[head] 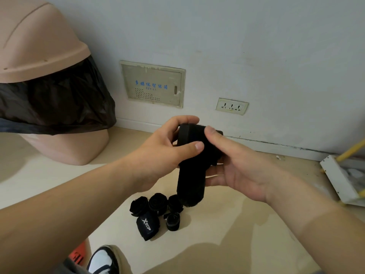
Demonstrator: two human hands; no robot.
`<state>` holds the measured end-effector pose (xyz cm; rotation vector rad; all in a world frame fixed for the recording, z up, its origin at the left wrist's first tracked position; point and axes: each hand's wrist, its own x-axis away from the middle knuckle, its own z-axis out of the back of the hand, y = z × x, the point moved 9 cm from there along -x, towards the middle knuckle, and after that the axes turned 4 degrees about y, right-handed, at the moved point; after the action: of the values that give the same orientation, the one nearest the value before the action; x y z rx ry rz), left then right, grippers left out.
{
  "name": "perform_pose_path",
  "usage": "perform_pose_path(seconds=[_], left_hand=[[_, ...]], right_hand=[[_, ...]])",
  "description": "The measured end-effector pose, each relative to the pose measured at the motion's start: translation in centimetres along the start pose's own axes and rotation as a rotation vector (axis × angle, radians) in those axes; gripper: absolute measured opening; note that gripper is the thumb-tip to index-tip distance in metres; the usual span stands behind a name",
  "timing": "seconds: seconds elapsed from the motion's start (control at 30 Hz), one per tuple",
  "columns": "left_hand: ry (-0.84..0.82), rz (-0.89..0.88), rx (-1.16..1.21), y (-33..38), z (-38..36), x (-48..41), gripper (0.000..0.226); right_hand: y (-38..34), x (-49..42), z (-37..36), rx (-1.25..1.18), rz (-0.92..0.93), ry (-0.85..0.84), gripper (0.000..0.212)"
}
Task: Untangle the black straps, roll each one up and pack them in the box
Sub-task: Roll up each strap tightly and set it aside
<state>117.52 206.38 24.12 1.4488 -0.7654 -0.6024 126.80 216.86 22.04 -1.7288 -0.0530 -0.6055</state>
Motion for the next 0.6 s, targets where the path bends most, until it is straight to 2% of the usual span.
perform_pose_path(seconds=[0.1, 0.2, 0.27, 0.43, 0.6], left_hand=[[0.016, 0.024, 0.034, -0.4, 0.3, -0.2, 0.064], [0.120, 0.097, 0.112, -1.4, 1.1, -0.6, 0.074], [0.129, 0.174, 0.116, -2.3, 0.9, -0.5, 0.076], [0.095, 0.242, 0.039, -3.0, -0.1, -0.2, 0.042], [0.131, 0.304, -0.015, -4.2, -0.2, 0.0, 0.023]], right_hand=[[-0.2, -0.2, 0.1, 0.003, 0.034, 0.013, 0.058], [-0.9, -0.2, 0.5, -0.095, 0.069, 0.077, 0.042], [-0.7, -0.4, 1.2, -0.160, 0.053, 0.158, 0.033], [-0.3, -0.7, 2.2, -0.210, 0.063, 0.269, 0.031], [-0.9, -0.8, 3.4, -0.284, 0.104, 0.333, 0.035]])
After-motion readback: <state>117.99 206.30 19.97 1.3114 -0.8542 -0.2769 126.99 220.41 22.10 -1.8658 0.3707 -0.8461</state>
